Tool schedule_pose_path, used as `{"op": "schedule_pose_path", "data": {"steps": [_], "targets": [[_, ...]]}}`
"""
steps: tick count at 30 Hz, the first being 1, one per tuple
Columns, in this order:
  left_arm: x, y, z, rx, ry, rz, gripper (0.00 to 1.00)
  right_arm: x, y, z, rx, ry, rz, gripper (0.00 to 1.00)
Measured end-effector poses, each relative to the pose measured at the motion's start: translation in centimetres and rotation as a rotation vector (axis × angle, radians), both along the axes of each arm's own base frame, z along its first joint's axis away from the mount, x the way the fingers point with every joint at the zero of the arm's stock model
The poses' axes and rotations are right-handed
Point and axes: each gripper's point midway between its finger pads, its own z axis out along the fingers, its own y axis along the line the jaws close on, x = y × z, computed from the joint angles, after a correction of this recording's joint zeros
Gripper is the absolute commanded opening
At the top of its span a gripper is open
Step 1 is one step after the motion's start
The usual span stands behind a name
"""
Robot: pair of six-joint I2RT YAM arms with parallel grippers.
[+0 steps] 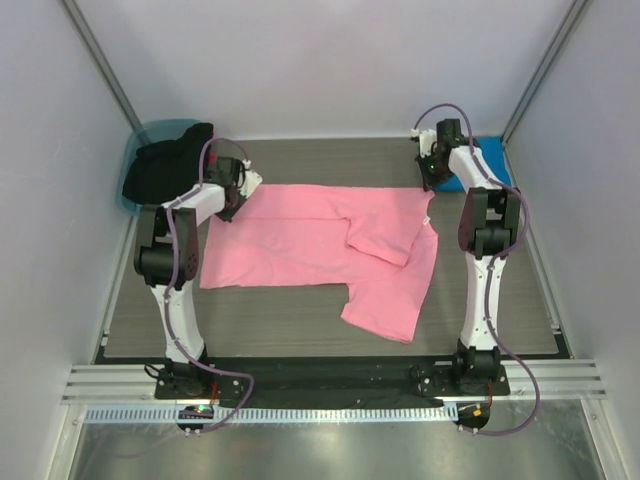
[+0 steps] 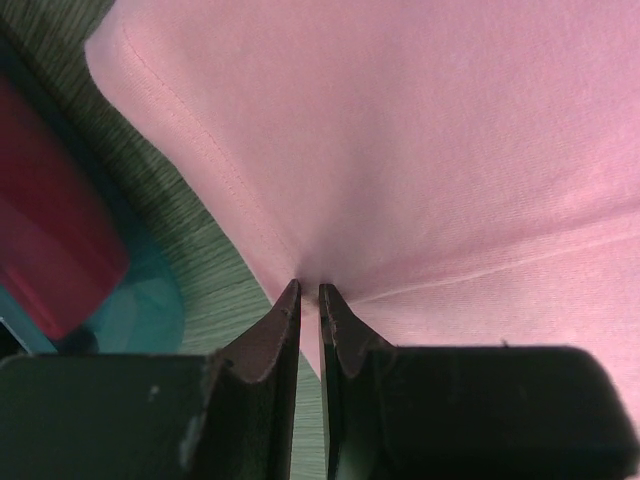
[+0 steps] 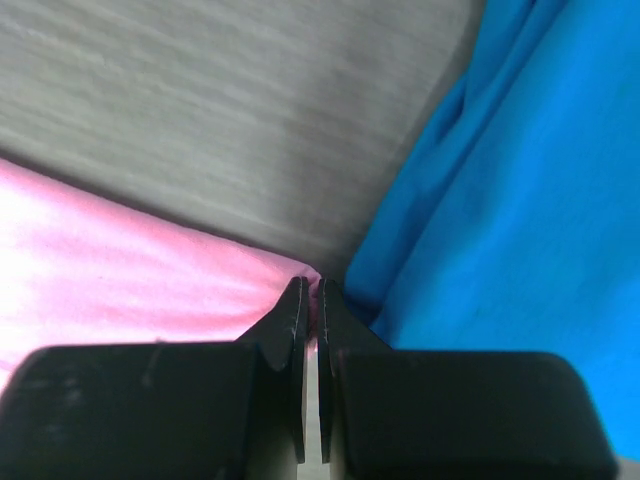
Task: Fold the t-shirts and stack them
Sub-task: Fold the tshirt
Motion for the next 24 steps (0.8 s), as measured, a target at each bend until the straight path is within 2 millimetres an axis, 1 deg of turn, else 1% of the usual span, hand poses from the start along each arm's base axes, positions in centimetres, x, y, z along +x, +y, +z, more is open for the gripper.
{"op": "schedule_pose_path", "data": {"steps": [5,8,10,12,14,15,17,18,19,22,23,24], "targets": [[0.0,0.8,0.1,0.015,0.002,0.007,0.13,2.3,0.7,0.1,0.007,-0.043,0.022,0.01],[0.0,1.0,0.1,0.019,0.002,0.01,0.13,3.4,1.0,0.2,0.011,-0.065,0.028,0.03],[0.0,1.1,0.2,0.02,0.004,0.011,0.14,3.9,1.1,0.3,0.014,-0.077,0.031,0.16],[0.0,1.0,0.4,0.018,0.007,0.013,0.16,4.1,1.3,0.4,0.021,-0.082,0.031,0.33],[0.3,0.8,1.1,0.008,0.002,0.013,0.2,4.1,1.3,0.5,0.025,-0.084,0.032,0.38],[0.7,0.6,1.7,-0.008,-0.01,0.016,0.23,4.1,1.4,0.6,0.029,-0.085,0.034,0.44],[1.1,-0.1,3.6,-0.038,-0.039,0.015,0.26,4.1,1.6,1.2,0.04,-0.092,0.038,0.47],[1.5,-0.6,5.0,-0.06,-0.065,0.012,0.27,4.0,1.7,2.0,0.046,-0.1,0.039,0.49],[1.9,-1.1,6.8,-0.082,-0.099,0.006,0.29,3.9,1.8,3.1,0.051,-0.114,0.041,0.51],[2.7,-3.1,13.2,-0.141,-0.215,-0.028,0.31,3.4,2.1,8.5,0.066,-0.194,0.052,0.52],[2.8,-3.9,15.5,-0.159,-0.261,-0.045,0.32,3.0,2.3,11.2,0.074,-0.239,0.061,0.52],[2.7,-4.7,17.6,-0.176,-0.301,-0.064,0.34,2.3,2.5,13.3,0.083,-0.276,0.072,0.52]]}}
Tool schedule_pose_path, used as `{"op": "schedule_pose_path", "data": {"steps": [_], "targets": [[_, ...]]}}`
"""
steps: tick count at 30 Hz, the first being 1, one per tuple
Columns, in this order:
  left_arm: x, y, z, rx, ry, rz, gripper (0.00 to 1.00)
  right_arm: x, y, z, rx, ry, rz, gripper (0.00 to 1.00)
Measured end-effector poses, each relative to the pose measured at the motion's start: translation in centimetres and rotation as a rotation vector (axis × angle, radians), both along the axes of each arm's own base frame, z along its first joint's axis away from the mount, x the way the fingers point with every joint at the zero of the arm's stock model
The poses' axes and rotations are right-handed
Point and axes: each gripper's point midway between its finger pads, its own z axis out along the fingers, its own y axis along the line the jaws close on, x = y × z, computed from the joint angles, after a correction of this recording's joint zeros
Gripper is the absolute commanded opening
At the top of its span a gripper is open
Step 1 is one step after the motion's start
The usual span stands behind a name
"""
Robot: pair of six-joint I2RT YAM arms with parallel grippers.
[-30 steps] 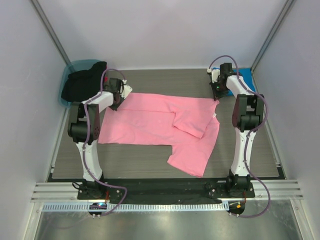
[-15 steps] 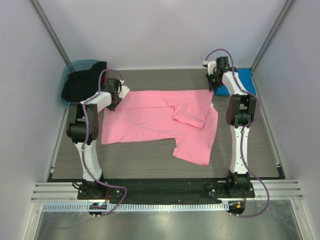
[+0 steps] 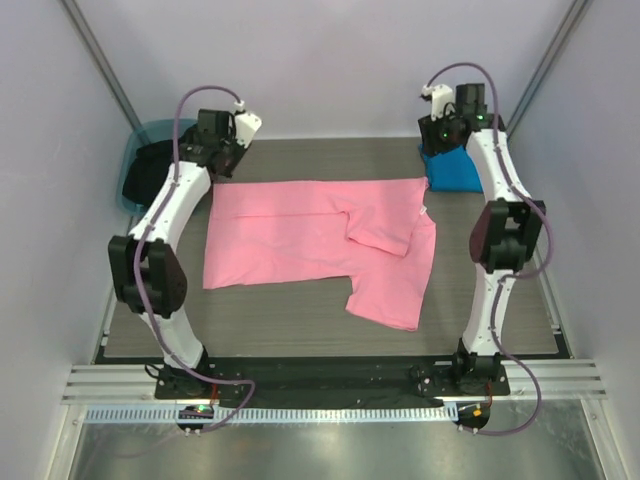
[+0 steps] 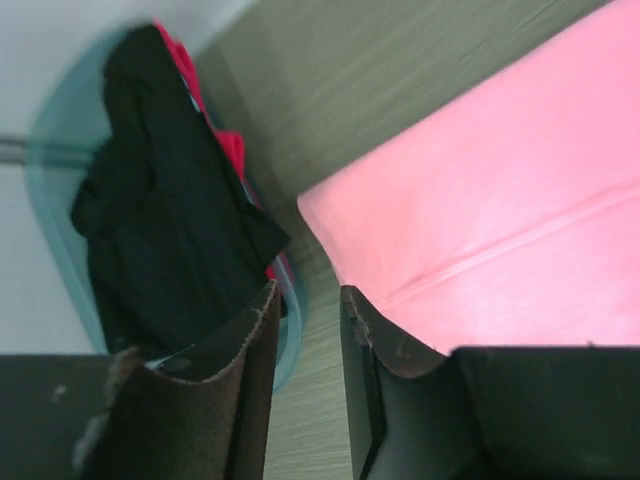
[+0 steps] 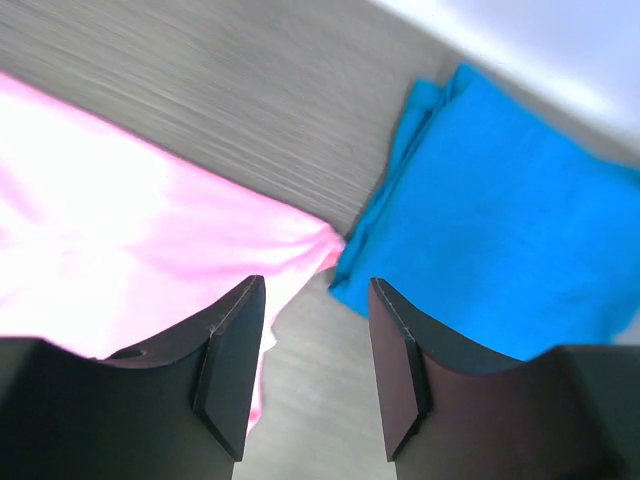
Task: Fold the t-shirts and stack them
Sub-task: Fold the tshirt
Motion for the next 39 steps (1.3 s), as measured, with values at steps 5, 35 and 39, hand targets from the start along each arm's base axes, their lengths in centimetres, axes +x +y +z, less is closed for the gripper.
{"op": "schedule_pose_path", "data": {"steps": [5,35,39], "targets": [[-3.2,-2.7,5.8,-0.051,-0.096,-0.081,0.44,-7.6,2.1,9.8,0.02,-0.166,0.153,0.51],[-14.4,3.8,-7.1,-0.124,0.298,0.141,0.55,-45.1,6.2,-11.2,-0.204,0.249,1.108,0.47],[-14.4,4.6,-7.1,-0.132,0.296,0.168,0.55,-44.8,7.0,-11.8,-0.204,0.246,1.133,0.45]]}}
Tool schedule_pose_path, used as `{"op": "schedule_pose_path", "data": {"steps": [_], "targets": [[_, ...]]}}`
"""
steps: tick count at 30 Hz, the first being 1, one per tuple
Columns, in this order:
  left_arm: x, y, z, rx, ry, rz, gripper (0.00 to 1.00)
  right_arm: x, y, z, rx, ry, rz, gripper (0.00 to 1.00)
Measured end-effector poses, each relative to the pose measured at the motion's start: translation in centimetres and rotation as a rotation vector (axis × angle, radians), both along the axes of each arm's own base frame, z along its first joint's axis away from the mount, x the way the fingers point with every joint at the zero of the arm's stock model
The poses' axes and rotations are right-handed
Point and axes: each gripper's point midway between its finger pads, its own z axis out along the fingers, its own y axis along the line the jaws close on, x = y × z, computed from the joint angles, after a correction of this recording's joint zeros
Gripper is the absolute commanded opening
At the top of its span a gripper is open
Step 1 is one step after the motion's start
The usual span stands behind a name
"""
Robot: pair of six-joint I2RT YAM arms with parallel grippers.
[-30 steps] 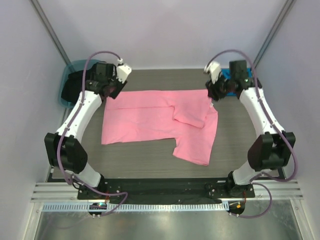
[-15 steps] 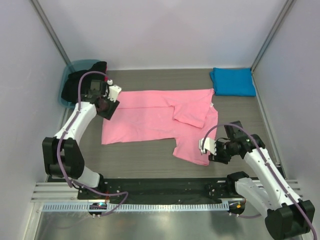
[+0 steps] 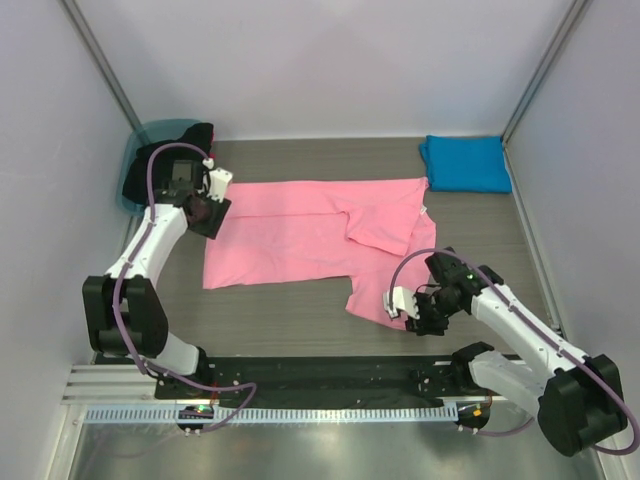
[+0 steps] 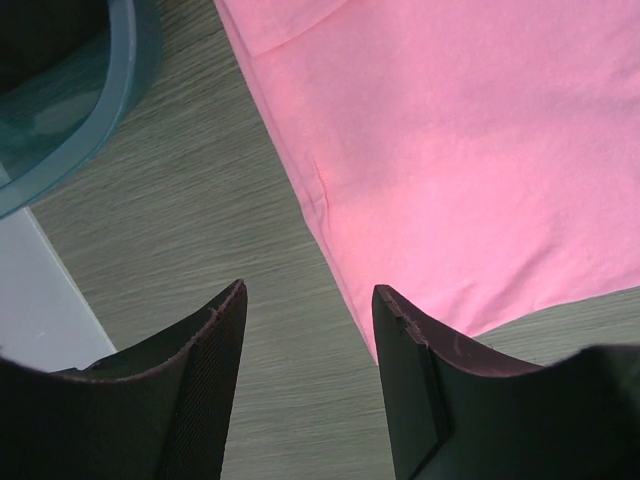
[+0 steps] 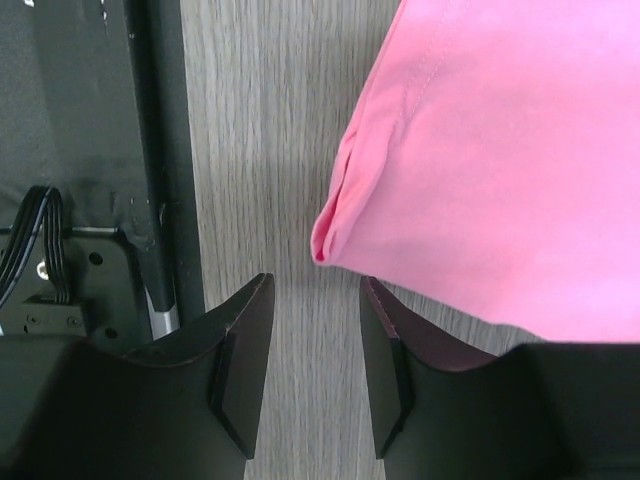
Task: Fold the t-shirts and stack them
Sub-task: Fold the tshirt
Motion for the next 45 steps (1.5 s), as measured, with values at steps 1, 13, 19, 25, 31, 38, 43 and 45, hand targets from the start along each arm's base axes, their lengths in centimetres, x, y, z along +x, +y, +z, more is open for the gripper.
{"op": "schedule_pose_path", "data": {"steps": [1,13,19,25,31,38,43,45], "targets": [[0.0,0.1,0.0,-0.001,0.0,0.006,0.55,0.0,0.2,-0.1,0.0,0.003,0.005,0.45],[0.1,1.3,0.1,-0.006,-0.006,0.046,0.55,-0.1,1.1,-2.1,-0.022,0.031,0.022,0.39],[-0.6,2.1,-0.5,-0.014,0.01,0.071,0.53,0.4,1.2,-2.6,-0.043,0.016,0.007,0.1],[-3.2,3.2,-1.6,-0.117,0.079,0.169,0.48,1.0,0.8,-2.4,-0.06,-0.009,-0.032,0.04],[-7.0,2.3,-3.6,-0.279,0.28,0.243,0.52,1.2,0.7,-1.6,-0.053,-0.046,-0.067,0.03],[-8.7,1.6,-5.6,-0.328,0.407,0.283,0.45,1.1,0.6,-1.6,-0.062,-0.031,-0.091,0.03],[-9.7,1.5,-7.7,-0.326,0.482,0.298,0.4,1.3,0.6,-1.5,-0.069,-0.029,-0.094,0.03],[-10.1,1.6,-8.2,-0.323,0.495,0.301,0.39,1.4,0.6,-1.4,-0.069,-0.031,-0.094,0.03]]}}
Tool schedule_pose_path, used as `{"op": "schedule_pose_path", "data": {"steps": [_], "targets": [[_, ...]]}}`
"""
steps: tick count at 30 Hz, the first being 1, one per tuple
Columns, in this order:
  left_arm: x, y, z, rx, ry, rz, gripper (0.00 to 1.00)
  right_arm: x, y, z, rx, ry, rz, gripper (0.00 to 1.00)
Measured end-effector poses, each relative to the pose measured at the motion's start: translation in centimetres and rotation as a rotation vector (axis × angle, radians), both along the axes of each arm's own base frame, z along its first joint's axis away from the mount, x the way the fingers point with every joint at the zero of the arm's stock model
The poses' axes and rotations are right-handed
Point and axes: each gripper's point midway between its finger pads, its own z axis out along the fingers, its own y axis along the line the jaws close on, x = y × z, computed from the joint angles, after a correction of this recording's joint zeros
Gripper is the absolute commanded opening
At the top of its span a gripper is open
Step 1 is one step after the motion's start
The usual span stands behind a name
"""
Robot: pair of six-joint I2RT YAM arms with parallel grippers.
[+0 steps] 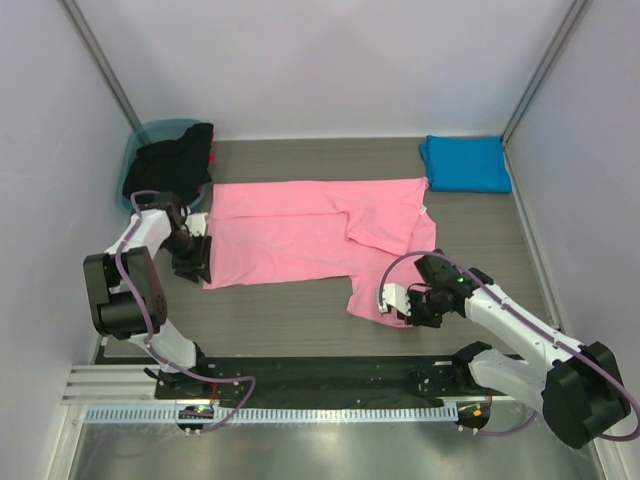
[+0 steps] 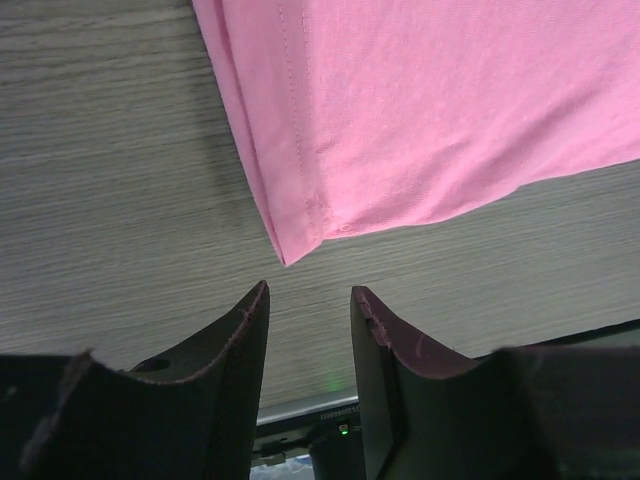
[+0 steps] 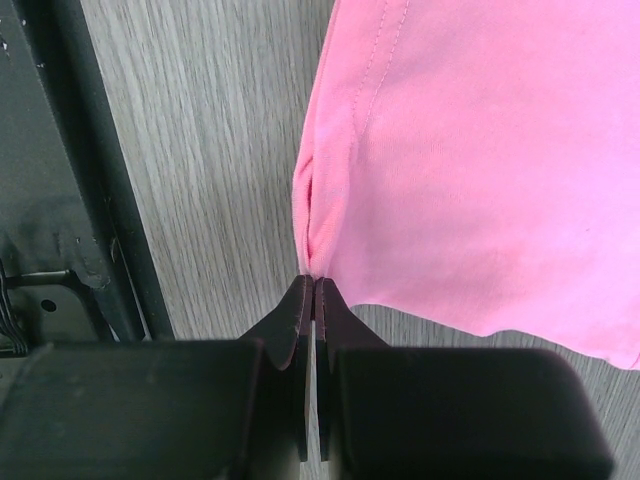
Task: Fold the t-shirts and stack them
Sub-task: Fold the tshirt
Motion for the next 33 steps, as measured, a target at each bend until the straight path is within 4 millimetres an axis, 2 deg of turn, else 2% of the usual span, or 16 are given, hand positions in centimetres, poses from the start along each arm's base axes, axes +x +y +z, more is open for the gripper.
{"op": "schedule_pose_path", "data": {"steps": [14,24,28,33], "targets": [[0.0,0.6,-2.3,0.021,0.06,-0.002,0.34,0.1,0.1,-0.2,-0.008,0.019,-0.005,0.03],[-0.2,0.7,-3.0,0.022,0.084,-0.01,0.29,0.2,0.2,-0.3,-0.009,0.018,-0.009,0.03],[-0.2,0.6,-3.3,0.018,0.103,-0.012,0.23,0.3,0.2,-0.4,-0.011,0.019,-0.01,0.03],[-0.1,0.5,-3.4,0.008,0.103,-0.022,0.07,0.5,0.2,-0.4,-0.011,0.013,-0.017,0.02]]}}
